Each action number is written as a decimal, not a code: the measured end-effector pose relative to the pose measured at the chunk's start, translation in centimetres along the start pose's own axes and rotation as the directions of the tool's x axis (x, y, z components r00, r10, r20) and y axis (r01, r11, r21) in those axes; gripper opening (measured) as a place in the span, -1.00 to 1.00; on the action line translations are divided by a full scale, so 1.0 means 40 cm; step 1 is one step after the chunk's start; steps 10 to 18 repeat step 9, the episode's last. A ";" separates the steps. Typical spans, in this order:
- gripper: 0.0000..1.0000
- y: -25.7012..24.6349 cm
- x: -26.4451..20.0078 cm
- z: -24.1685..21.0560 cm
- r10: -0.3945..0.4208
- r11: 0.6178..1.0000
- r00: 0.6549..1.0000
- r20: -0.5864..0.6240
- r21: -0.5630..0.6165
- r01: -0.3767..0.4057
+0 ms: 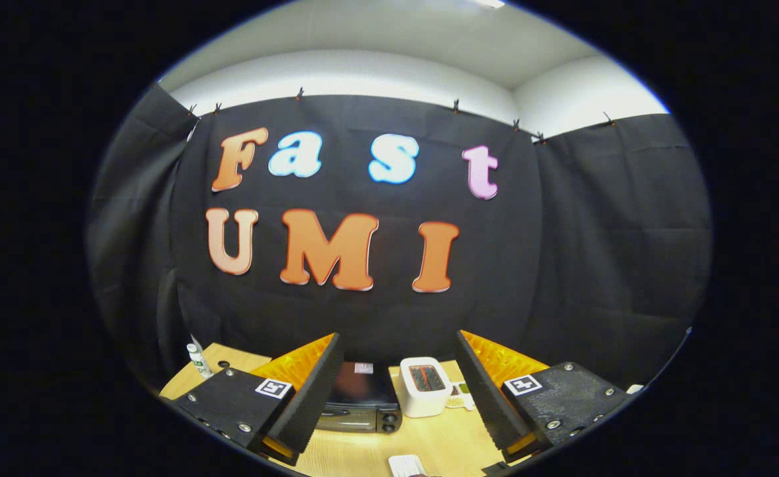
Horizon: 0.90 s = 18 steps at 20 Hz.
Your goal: Open the toaster oven, put the food inside, and close the toaster oven door.
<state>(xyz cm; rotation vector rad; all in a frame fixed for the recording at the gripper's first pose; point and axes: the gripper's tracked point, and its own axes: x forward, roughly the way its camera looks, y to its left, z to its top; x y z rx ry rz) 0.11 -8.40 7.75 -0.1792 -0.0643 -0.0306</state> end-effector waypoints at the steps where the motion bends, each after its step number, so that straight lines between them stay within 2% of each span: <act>1: 1.00 -0.006 -0.029 0.027 -0.005 1.000 1.000 0.026 0.011 0.005; 5: 1.00 -0.034 -0.091 0.075 -0.040 0.999 0.995 0.091 0.003 0.040; 18: 1.00 -0.034 -0.107 0.061 -0.040 0.999 0.996 0.077 0.017 0.039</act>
